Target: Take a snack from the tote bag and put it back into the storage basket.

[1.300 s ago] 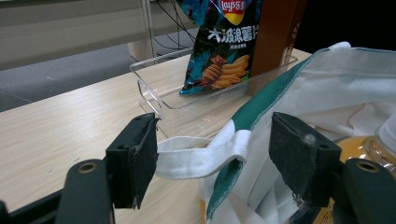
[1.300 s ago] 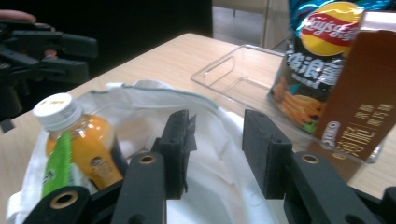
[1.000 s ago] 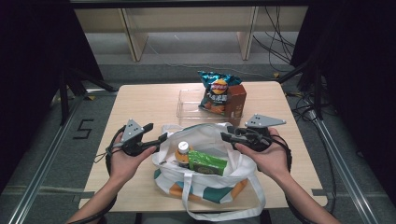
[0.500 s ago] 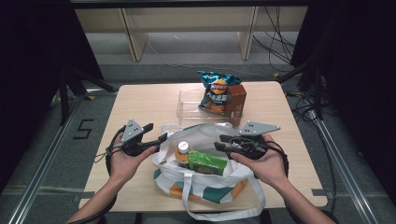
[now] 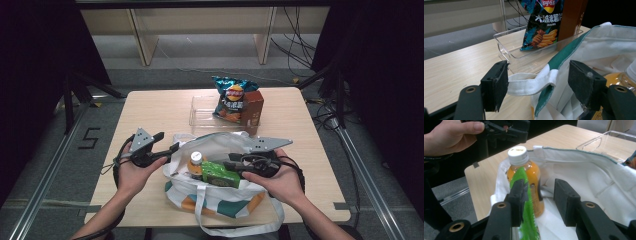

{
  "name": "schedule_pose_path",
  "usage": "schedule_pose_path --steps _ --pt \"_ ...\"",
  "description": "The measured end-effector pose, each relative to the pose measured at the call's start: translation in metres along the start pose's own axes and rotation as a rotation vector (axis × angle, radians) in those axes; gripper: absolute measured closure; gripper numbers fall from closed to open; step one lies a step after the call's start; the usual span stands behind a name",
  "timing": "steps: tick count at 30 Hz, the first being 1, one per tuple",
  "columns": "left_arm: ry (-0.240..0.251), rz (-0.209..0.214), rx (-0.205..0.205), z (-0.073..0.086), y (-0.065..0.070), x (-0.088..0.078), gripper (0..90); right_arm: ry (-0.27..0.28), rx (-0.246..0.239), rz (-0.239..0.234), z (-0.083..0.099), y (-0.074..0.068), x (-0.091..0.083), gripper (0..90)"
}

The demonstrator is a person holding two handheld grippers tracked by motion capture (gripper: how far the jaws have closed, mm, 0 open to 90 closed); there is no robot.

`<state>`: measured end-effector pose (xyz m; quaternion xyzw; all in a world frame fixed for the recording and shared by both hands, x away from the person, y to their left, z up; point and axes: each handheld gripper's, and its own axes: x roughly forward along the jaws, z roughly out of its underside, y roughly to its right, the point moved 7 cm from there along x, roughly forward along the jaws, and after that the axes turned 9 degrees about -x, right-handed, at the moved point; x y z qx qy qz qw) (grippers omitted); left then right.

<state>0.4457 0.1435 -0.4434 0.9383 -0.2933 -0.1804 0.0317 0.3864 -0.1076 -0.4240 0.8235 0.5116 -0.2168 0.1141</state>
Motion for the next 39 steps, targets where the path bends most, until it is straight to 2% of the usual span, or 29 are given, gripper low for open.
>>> schedule_pose_path --steps 1,4,7,9,10,11,14,15,17,18,19,22,23,24,29,30,33,35,39 --pt "0.0 0.0 -0.001 0.0 0.0 0.0 32.2 0.0 -0.01 0.004 0.0 0.0 0.0 61.5" --pt "-0.001 0.0 0.0 0.0 0.0 0.0 32.2 -0.014 0.019 -0.015 0.003 -0.004 0.002 61.6" --pt "0.0 0.0 0.0 0.0 0.0 0.0 32.2 -0.03 0.005 -0.046 0.007 -0.004 0.005 60.9" --pt "-0.001 -0.001 -0.001 0.0 0.0 0.0 32.2 -0.046 0.034 -0.041 0.009 -0.006 0.005 60.7" --pt "0.0 0.0 0.0 0.0 0.0 0.0 32.2 -0.034 0.013 -0.057 0.01 -0.005 0.007 60.7" --pt "0.0 0.0 0.002 0.0 0.0 0.0 32.2 -0.052 0.007 -0.054 0.011 -0.005 0.006 60.6" --pt "0.001 0.0 0.002 0.0 0.0 0.0 32.2 -0.047 0.02 -0.045 0.013 -0.006 0.008 60.3" --pt "0.0 -0.001 0.002 0.0 0.0 0.0 32.2 -0.062 0.02 -0.054 0.013 -0.007 0.006 60.2" --pt "0.001 0.0 0.001 0.0 0.0 0.0 32.2 -0.061 0.008 -0.07 0.014 -0.008 0.008 59.9" --pt "0.0 0.0 0.002 0.0 0.0 0.0 32.2 -0.048 0.002 -0.059 0.014 -0.008 0.009 59.7" --pt "0.0 0.0 0.001 0.0 0.0 0.0 32.2 -0.064 0.006 -0.075 0.015 -0.009 0.008 59.7" --pt "0.001 0.0 0.001 0.0 0.0 0.0 32.2 -0.081 0.007 -0.083 0.018 -0.011 0.01 59.5" --pt "0.001 0.0 0.001 0.0 0.0 0.0 32.2 -0.072 0.01 -0.079 0.019 -0.011 0.011 59.5" --pt "0.0 0.0 0.002 0.0 0.0 0.0 32.3 -0.09 0.01 -0.083 0.021 -0.012 0.01 59.5" --pt "-0.001 0.0 0.002 0.0 0.0 0.0 32.2 -0.109 0.003 -0.084 0.024 -0.013 0.012 61.8" --pt "-0.002 0.001 0.002 0.0 0.0 0.0 32.2 -0.101 -0.013 -0.073 0.025 -0.012 0.013 63.6" --pt "-0.002 0.0 0.002 0.0 0.0 0.0 32.2 -0.128 -0.047 -0.068 0.027 -0.012 0.011 67.5" --pt "-0.001 0.0 0.002 0.0 0.0 0.0 32.2 -0.119 -0.09 -0.059 0.026 -0.01 0.012 71.5" --pt "-0.005 -0.001 0.003 0.0 0.001 0.0 32.2 -0.114 -0.113 -0.05 0.025 -0.008 0.008 78.9"
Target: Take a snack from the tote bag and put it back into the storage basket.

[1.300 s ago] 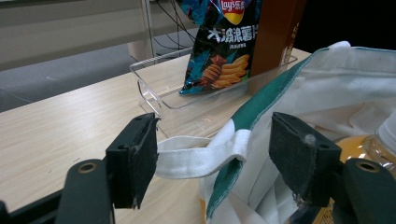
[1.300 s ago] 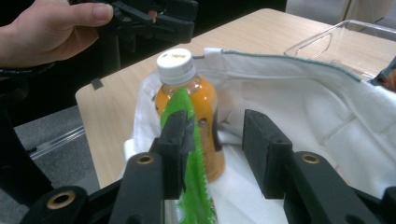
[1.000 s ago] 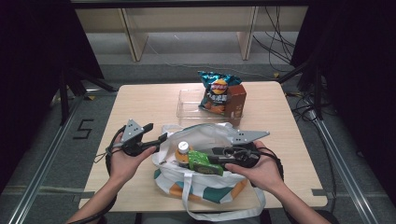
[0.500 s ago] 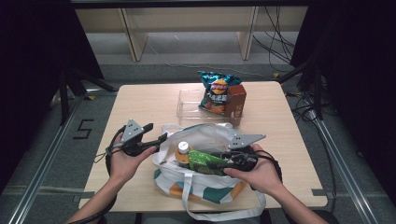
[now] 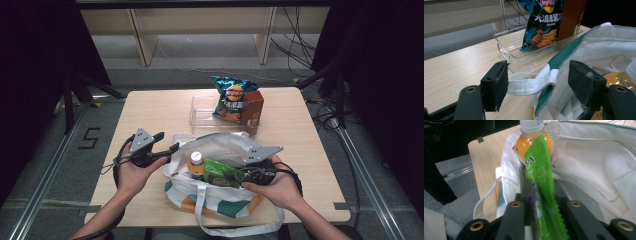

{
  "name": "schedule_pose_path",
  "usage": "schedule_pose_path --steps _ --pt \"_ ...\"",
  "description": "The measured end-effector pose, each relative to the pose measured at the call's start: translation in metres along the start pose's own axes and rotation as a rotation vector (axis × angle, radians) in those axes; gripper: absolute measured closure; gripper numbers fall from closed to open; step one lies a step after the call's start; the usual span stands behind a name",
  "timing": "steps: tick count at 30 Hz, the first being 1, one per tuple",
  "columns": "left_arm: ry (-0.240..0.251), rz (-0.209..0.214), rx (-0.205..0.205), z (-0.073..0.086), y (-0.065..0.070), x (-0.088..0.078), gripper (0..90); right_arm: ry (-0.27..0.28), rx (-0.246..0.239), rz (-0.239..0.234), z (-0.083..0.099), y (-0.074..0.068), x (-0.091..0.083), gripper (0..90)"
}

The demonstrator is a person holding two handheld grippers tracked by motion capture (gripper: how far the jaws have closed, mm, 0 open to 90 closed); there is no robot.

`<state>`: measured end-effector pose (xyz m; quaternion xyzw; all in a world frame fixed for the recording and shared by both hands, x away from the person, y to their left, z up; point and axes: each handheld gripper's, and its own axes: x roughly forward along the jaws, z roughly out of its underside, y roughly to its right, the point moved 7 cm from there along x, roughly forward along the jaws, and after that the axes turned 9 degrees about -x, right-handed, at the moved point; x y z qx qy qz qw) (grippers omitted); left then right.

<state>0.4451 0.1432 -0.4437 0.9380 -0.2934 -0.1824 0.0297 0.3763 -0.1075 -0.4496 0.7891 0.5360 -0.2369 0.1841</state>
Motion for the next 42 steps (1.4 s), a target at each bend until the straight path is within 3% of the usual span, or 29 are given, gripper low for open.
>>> schedule_pose_path --steps 8,9,10,12,16,20,23,35,36,40,42 --pt "0.001 -0.001 -0.001 0.0 -0.001 0.0 32.2 -0.001 -0.026 0.021 -0.001 0.0 -0.002 88.4" --pt "0.0 -0.001 -0.001 0.0 -0.001 0.0 32.2 0.0 -0.051 0.023 -0.001 0.002 -0.002 89.2" --pt "0.0 -0.001 -0.001 0.0 0.0 0.0 32.2 -0.007 -0.02 0.022 -0.001 0.0 -0.003 89.9" --pt "0.0 -0.001 0.0 0.0 0.0 0.0 32.2 0.016 -0.037 0.036 -0.003 0.002 -0.003 90.0" --pt "0.0 -0.001 -0.003 0.0 0.0 0.001 32.2 0.005 -0.047 0.033 -0.003 0.003 -0.005 90.0" --pt "0.0 0.0 -0.004 0.001 0.0 0.001 32.2 0.0 -0.027 0.045 -0.005 0.003 -0.009 90.0" --pt "0.005 0.006 -0.007 0.0 0.0 0.001 32.2 0.028 -0.045 0.055 -0.009 0.005 -0.01 90.0" --pt "0.0 -0.003 -0.006 0.001 0.0 0.001 32.2 0.043 -0.022 0.068 -0.017 0.009 -0.021 90.0" --pt "0.001 -0.001 -0.007 0.001 0.0 0.001 32.2 0.048 -0.043 0.08 -0.018 0.012 -0.022 90.0" --pt "0.001 -0.002 -0.006 0.001 0.0 0.001 32.2 0.065 -0.019 0.076 -0.021 0.011 -0.023 90.0" --pt "0.002 -0.002 -0.004 0.0 -0.001 0.0 32.2 0.063 -0.036 0.083 -0.021 0.014 -0.025 90.0"
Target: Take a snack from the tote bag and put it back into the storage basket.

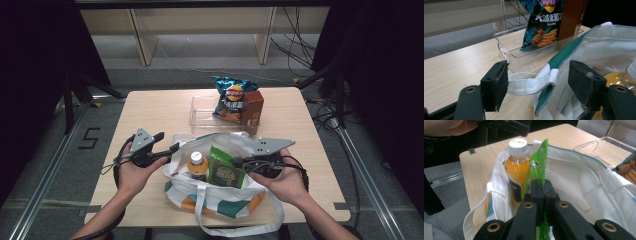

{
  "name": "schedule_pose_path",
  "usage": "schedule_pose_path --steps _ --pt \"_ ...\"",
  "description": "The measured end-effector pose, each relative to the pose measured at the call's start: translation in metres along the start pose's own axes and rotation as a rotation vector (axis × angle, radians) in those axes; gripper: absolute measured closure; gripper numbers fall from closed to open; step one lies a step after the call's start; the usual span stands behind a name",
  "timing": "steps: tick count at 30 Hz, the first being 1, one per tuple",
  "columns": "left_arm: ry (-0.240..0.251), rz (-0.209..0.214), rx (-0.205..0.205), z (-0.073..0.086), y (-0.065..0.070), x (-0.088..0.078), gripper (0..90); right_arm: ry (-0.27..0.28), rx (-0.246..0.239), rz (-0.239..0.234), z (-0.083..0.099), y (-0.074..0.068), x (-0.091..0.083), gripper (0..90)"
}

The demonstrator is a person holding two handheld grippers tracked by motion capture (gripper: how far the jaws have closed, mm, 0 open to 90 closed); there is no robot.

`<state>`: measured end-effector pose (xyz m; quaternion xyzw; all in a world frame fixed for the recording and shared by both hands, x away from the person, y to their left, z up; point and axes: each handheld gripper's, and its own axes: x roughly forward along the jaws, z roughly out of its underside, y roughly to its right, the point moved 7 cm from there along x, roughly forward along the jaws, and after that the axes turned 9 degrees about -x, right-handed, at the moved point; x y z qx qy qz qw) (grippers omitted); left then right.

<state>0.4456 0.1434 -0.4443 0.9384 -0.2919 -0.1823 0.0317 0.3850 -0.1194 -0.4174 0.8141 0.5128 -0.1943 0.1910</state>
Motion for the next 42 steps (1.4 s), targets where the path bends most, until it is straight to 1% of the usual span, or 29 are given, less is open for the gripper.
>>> schedule_pose_path --steps 3,4,5,9,10,11,12,13,14,18,19,20,21,22,24,26,27,28,29,30,31,32,33,35,36,37,39,41,42 --pt "0.001 0.0 0.0 0.0 0.0 0.0 32.1 0.001 0.012 0.006 -0.002 0.0 -0.002 90.0" --pt "0.001 0.0 0.001 0.0 0.0 0.0 32.1 0.018 0.0 0.012 -0.004 0.001 -0.002 90.0" --pt "0.001 0.0 0.0 0.0 0.0 0.0 32.1 0.004 0.016 0.008 -0.004 0.001 -0.004 90.0" --pt "0.003 -0.001 0.0 0.0 0.0 0.0 32.2 0.034 -0.004 0.031 -0.009 0.006 -0.006 90.0" --pt "0.003 0.0 0.001 -0.001 0.0 0.0 32.2 0.017 0.003 0.015 -0.009 0.005 -0.007 90.0" --pt "0.003 -0.001 0.002 -0.001 0.0 0.0 32.1 0.038 0.001 0.035 -0.011 0.006 -0.007 90.0" --pt "0.004 -0.001 0.001 -0.001 0.0 0.0 32.1 0.026 -0.009 0.024 -0.011 0.007 -0.009 90.0" --pt "0.004 -0.001 0.001 -0.001 0.0 0.0 32.2 0.041 0.011 0.039 -0.012 0.007 -0.008 90.0" --pt "0.004 0.0 0.003 -0.001 0.0 0.0 32.1 0.033 -0.004 0.035 -0.012 0.008 -0.009 90.0" --pt "0.005 0.0 0.003 -0.001 0.0 0.0 32.1 0.052 -0.016 0.052 -0.017 0.013 -0.012 90.0" --pt "0.005 0.001 0.002 -0.001 0.0 0.0 32.1 0.038 0.015 0.051 -0.017 0.012 -0.014 90.0" --pt "0.004 0.0 0.001 -0.001 0.0 0.0 32.1 0.062 -0.007 0.064 -0.019 0.014 -0.012 90.0" --pt "0.004 0.0 0.0 -0.001 0.0 0.0 32.1 0.045 -0.005 0.049 -0.018 0.014 -0.014 90.0" --pt "0.004 0.001 0.002 -0.001 0.0 0.0 32.2 0.06 0.002 0.065 -0.02 0.014 -0.013 90.0" --pt "0.005 0.001 0.002 -0.001 0.0 0.0 32.1 0.052 -0.012 0.052 -0.02 0.015 -0.014 90.0" --pt "0.006 0.001 0.001 -0.001 0.0 0.0 32.1 0.064 -0.024 0.067 -0.022 0.017 -0.014 90.0" --pt "0.005 0.001 0.002 -0.001 0.0 -0.001 32.1 0.063 -0.002 0.077 -0.022 0.017 -0.014 90.0" --pt "0.006 0.001 0.002 -0.001 0.0 -0.001 32.1 0.051 -0.019 0.062 -0.022 0.018 -0.016 90.0" --pt "0.006 0.001 0.001 -0.001 0.0 -0.001 32.1 0.065 0.012 0.076 -0.024 0.017 -0.016 90.0" --pt "0.006 0.001 0.001 -0.001 0.0 -0.001 32.1 0.054 -0.01 0.065 -0.024 0.019 -0.018 90.0" --pt "0.006 0.001 0.001 -0.001 0.0 -0.001 32.1 0.073 -0.013 0.079 -0.026 0.02 -0.018 90.0" --pt "0.006 0.001 0.002 -0.001 0.0 -0.001 32.1 0.063 -0.018 0.071 -0.026 0.021 -0.02 90.0" --pt "0.006 0.001 0.002 -0.001 0.0 -0.001 32.1 0.073 0.0 0.085 -0.027 0.02 -0.02 90.0" --pt "0.007 0.001 0.002 -0.001 0.0 0.0 32.2 0.066 -0.028 0.087 -0.029 0.023 -0.022 90.0" --pt "0.007 0.001 0.001 -0.001 0.0 0.0 32.1 0.079 -0.008 0.089 -0.03 0.022 -0.021 90.0" --pt "0.007 0.001 0.001 -0.001 0.0 0.0 32.2 0.078 -0.028 0.089 -0.03 0.024 -0.022 90.0" --pt "0.006 0.001 0.002 -0.001 0.0 -0.001 32.1 0.07 -0.009 0.08 -0.031 0.023 -0.023 90.0" --pt "0.007 -0.001 0.0 -0.001 0.0 -0.001 32.1 0.093 -0.02 0.107 -0.032 0.026 -0.022 90.0" --pt "0.006 -0.001 -0.002 -0.001 0.0 -0.001 32.1 0.079 -0.02 0.091 -0.031 0.026 -0.023 90.0"
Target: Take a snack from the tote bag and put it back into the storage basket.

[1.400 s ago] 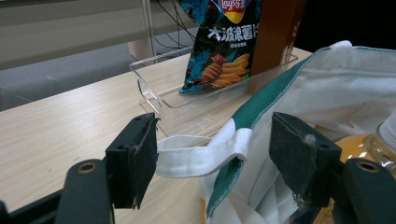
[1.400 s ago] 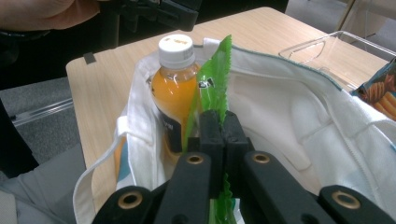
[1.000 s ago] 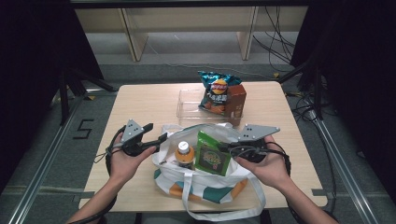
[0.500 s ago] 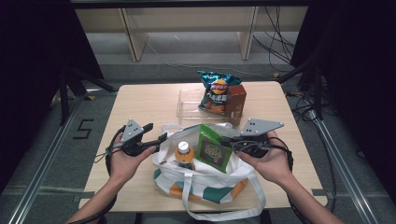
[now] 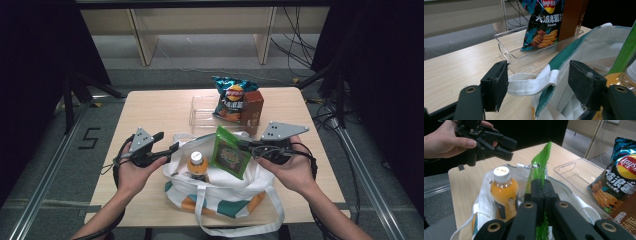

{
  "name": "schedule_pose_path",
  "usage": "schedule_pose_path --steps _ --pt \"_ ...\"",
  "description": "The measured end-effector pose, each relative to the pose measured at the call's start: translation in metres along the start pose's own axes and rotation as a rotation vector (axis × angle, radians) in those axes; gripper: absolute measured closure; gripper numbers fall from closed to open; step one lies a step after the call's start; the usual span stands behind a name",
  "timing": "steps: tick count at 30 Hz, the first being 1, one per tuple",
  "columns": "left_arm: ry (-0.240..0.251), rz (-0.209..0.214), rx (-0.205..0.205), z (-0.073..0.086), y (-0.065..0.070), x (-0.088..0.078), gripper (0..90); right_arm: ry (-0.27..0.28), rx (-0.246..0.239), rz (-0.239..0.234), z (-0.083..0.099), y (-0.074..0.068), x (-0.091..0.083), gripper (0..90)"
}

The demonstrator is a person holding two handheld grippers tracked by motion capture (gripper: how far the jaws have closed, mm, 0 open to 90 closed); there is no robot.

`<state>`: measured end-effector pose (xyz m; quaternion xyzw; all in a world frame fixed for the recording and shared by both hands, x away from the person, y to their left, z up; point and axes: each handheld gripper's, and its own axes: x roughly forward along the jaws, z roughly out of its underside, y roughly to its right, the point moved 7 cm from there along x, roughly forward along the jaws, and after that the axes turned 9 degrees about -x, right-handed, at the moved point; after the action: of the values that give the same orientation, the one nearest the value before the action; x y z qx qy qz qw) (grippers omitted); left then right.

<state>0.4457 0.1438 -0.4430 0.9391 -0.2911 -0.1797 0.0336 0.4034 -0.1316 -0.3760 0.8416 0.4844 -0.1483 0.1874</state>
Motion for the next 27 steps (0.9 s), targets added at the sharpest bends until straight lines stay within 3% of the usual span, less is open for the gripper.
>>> schedule_pose_path --steps 2,6,9,17,18,20,24,27 --pt "0.0 0.0 0.001 0.0 0.0 0.0 32.1 -0.018 0.03 -0.001 0.001 -0.001 -0.001 90.0" --pt "0.0 0.0 0.0 0.0 0.0 0.0 32.1 0.008 -0.013 0.023 -0.001 0.004 0.0 90.0" --pt "0.001 0.0 0.0 0.0 0.0 0.0 32.2 -0.001 0.004 0.014 -0.002 0.002 -0.001 90.0" --pt "-0.001 0.002 0.005 0.0 0.0 0.0 32.2 0.012 -0.007 0.028 -0.007 0.005 0.0 90.0" --pt "-0.001 0.002 0.004 0.0 0.0 0.0 32.2 -0.002 -0.002 0.008 -0.007 0.005 -0.001 90.0" --pt "0.001 0.002 0.003 0.0 0.0 0.0 32.2 0.015 -0.004 0.029 -0.009 0.007 -0.001 90.0" --pt "-0.001 0.001 0.004 0.0 0.0 0.0 32.2 0.014 -0.024 0.028 -0.012 0.011 -0.002 90.0" --pt "-0.002 0.001 0.001 0.0 0.0 0.0 32.2 0.015 -0.013 0.034 -0.013 0.012 -0.004 90.0"
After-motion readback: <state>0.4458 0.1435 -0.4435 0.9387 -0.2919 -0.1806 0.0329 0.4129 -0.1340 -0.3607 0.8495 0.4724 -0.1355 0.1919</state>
